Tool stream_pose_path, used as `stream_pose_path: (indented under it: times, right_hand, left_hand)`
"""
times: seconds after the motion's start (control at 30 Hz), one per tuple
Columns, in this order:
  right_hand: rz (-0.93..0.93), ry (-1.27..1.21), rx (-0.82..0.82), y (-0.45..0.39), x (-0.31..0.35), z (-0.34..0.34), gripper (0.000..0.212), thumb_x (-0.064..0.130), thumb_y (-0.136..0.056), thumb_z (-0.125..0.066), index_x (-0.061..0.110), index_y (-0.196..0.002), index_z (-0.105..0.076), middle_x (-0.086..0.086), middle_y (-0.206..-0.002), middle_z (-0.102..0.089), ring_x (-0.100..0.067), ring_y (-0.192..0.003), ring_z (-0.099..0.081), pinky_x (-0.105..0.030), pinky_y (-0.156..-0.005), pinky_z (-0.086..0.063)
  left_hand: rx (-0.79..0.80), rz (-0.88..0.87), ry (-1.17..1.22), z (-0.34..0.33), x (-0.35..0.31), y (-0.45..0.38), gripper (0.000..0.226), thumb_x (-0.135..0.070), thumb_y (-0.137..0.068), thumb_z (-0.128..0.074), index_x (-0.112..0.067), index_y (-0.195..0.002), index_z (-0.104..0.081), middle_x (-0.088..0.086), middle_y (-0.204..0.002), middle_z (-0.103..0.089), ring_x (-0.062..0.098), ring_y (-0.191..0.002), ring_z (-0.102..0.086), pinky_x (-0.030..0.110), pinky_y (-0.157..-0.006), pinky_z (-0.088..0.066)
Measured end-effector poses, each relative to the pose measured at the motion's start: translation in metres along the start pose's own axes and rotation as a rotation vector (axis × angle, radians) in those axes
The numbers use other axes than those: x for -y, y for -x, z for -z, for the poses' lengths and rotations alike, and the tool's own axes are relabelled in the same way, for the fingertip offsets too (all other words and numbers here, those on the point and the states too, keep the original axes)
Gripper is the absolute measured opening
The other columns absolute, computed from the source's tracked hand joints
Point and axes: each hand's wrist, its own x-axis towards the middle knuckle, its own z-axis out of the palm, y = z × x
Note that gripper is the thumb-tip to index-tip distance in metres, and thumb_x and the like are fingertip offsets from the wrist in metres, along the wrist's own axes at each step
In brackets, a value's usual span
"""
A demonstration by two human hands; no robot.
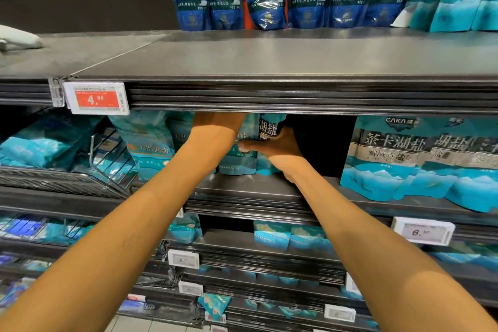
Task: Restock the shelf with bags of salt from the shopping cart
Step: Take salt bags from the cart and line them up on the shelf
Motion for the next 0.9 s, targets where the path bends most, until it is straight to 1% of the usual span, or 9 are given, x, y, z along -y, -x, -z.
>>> stream_pose_path:
  times: [0.1, 0.23, 0.33, 0.47, 0.57, 0.63, 0.73, 0.83, 0.9]
  right_hand:
    - [-0.039, 0.026, 0.033, 0.000, 0.004, -0.005, 0.039, 0.021, -0.056, -0.095, 0.025, -0.087, -0.072, 0.013, -0.081, -0.076, -0.004, -0.080, -0.073, -0.023, -0.069, -0.059]
    - [-0.101, -0.008, 0.011, 0.005, 0.007, 0.003, 0.021, 0.022, -0.070, -0.089, 0.030, -0.071, -0.069, 0.028, -0.064, -0.069, 0.012, -0.064, -0.066, -0.004, -0.053, -0.047]
    - [-0.104, 0.064, -0.077, 0.015, 0.010, 0.016, 0.032, 0.030, -0.074, -0.086, 0.025, -0.057, -0.060, 0.029, -0.049, -0.060, 0.016, -0.048, -0.056, -0.002, -0.043, -0.038]
    - [-0.097, 0.122, -0.141, 0.023, 0.006, 0.031, 0.021, 0.038, -0.074, -0.084, 0.029, -0.085, -0.069, 0.008, -0.095, -0.076, -0.002, -0.080, -0.070, -0.021, -0.072, -0.057]
    - [-0.193, 0.145, -0.248, 0.042, 0.005, 0.044, 0.033, 0.038, -0.073, -0.083, 0.022, -0.098, -0.068, 0.003, -0.097, -0.072, -0.013, -0.088, -0.068, -0.034, -0.079, -0.058]
    - [-0.156, 0.169, -0.299, 0.060, 0.011, 0.052, 0.029, 0.039, -0.071, -0.084, 0.017, -0.083, -0.068, 0.004, -0.076, -0.069, -0.011, -0.071, -0.065, -0.033, -0.063, -0.054]
    - [-0.043, 0.263, -0.285, 0.092, 0.028, 0.059, 0.041, 0.049, -0.067, -0.083, 0.013, -0.064, -0.066, 0.001, -0.061, -0.068, -0.015, -0.053, -0.061, -0.032, -0.051, -0.047]
    - [-0.019, 0.170, -0.233, 0.121, 0.042, 0.067, 0.026, 0.033, -0.074, -0.084, 0.012, -0.088, -0.075, 0.000, -0.084, -0.078, -0.019, -0.081, -0.074, -0.040, -0.072, -0.060]
    - [-0.073, 0.037, -0.169, 0.143, 0.046, 0.074, 0.020, 0.020, -0.078, -0.083, 0.012, -0.095, -0.076, -0.002, -0.091, -0.078, -0.020, -0.086, -0.075, -0.037, -0.073, -0.059]
  left_hand:
    - [-0.013, -0.006, -0.043, 0.002, 0.004, 0.002, 0.028, 0.007, -0.090, -0.049, -0.013, -0.073, -0.038, 0.002, -0.059, -0.030, 0.016, -0.046, -0.023, 0.025, -0.043, -0.020]
    - [-0.033, 0.051, 0.066, -0.002, 0.008, -0.005, 0.036, 0.003, -0.091, -0.047, -0.016, -0.063, -0.034, 0.001, -0.056, -0.032, 0.017, -0.047, -0.024, 0.026, -0.046, -0.025]
    - [-0.027, 0.077, 0.174, -0.008, 0.007, -0.010, 0.030, -0.006, -0.097, -0.041, -0.014, -0.068, -0.042, 0.001, -0.059, -0.038, 0.018, -0.049, -0.031, 0.025, -0.045, -0.025]
    - [0.041, -0.028, -0.066, -0.009, 0.007, 0.004, 0.042, -0.018, -0.099, -0.044, -0.023, -0.060, -0.027, -0.002, -0.060, -0.035, 0.022, -0.064, -0.041, 0.031, -0.061, -0.033]
    - [-0.243, -0.095, -0.156, -0.005, -0.001, 0.014, 0.029, -0.023, -0.088, -0.058, -0.019, -0.061, -0.046, -0.003, -0.055, -0.040, 0.021, -0.050, -0.037, 0.029, -0.053, -0.030]
    - [-0.476, -0.118, -0.187, -0.009, -0.010, 0.021, 0.013, -0.026, -0.078, -0.060, -0.015, -0.073, -0.063, 0.007, -0.064, -0.060, 0.027, -0.051, -0.050, 0.030, -0.053, -0.037]
    - [-0.658, -0.177, -0.157, -0.023, -0.020, 0.035, 0.021, -0.030, -0.083, -0.055, -0.013, -0.071, -0.059, 0.010, -0.062, -0.058, 0.030, -0.053, -0.056, 0.033, -0.057, -0.042]
    - [-0.798, -0.335, 0.059, -0.042, -0.030, 0.053, 0.032, -0.030, -0.094, -0.048, -0.003, -0.111, -0.054, 0.017, -0.103, -0.057, 0.035, -0.092, -0.057, 0.046, -0.088, -0.044]
    - [-0.688, -0.444, 0.366, -0.050, -0.040, 0.076, 0.050, -0.034, -0.096, -0.048, -0.002, -0.134, -0.044, 0.014, -0.134, -0.048, 0.029, -0.123, -0.048, 0.041, -0.110, -0.035]
